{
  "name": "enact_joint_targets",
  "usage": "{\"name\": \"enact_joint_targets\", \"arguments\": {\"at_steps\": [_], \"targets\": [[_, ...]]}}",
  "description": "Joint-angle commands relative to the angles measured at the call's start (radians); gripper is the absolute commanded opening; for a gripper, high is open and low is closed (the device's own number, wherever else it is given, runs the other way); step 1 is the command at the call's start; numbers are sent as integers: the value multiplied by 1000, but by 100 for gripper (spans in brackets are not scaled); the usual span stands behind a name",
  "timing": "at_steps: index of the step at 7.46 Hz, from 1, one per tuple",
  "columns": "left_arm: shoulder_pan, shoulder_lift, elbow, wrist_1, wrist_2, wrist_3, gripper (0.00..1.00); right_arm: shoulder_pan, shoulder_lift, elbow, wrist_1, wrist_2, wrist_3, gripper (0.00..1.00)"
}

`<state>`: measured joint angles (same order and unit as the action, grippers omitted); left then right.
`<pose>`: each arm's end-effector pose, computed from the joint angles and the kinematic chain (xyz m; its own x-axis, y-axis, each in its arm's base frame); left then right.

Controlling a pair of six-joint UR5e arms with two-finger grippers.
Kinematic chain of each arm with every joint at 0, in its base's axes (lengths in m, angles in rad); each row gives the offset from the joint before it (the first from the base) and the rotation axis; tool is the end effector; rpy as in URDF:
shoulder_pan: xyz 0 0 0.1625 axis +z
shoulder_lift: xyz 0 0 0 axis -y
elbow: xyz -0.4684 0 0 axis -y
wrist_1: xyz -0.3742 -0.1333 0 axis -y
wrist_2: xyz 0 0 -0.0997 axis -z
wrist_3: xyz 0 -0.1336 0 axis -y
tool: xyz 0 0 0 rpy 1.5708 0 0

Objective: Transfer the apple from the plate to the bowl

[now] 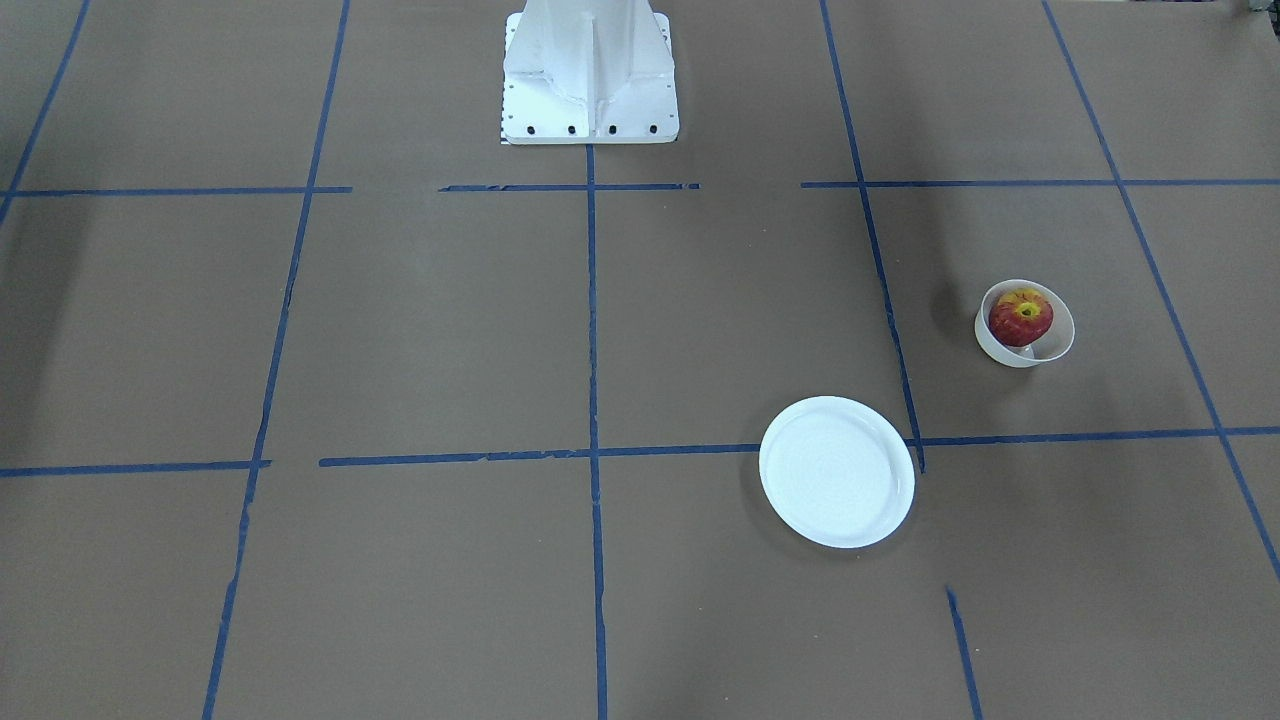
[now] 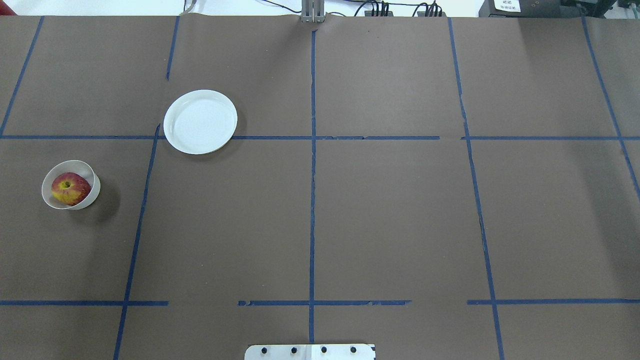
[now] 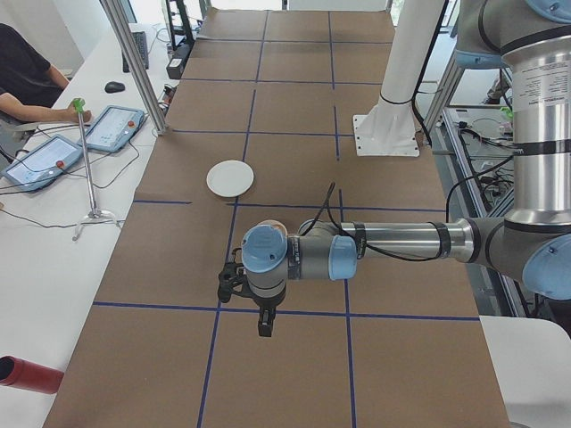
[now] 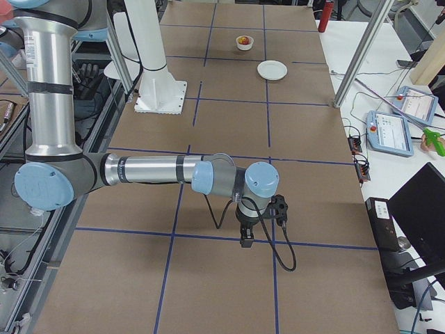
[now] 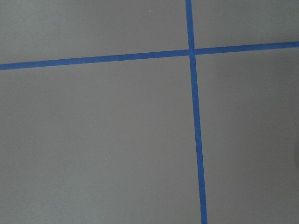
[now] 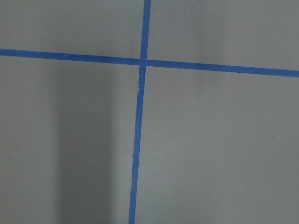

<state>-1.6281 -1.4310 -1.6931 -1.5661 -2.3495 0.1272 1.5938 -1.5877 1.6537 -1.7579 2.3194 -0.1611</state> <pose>-0.0627 -0.4035 0.7302 0.7113 0.0707 -0.6993 -0.0332 0.9972 0.0671 0.0528 -0.4515 0.7154 0.7248 -0.0614 0.6863 0.0946 0.9955 -0.0109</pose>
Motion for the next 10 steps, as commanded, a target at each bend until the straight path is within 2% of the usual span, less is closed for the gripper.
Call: {"name": "enact_joint_targets", "arguments": {"at_steps": [1, 10], "targets": [[-1, 0, 1, -2, -1, 0, 100, 0, 0, 0, 0, 0, 0, 100], [-1, -16, 0, -2, -1, 0, 100, 0, 0, 0, 0, 0, 0, 100]]}}
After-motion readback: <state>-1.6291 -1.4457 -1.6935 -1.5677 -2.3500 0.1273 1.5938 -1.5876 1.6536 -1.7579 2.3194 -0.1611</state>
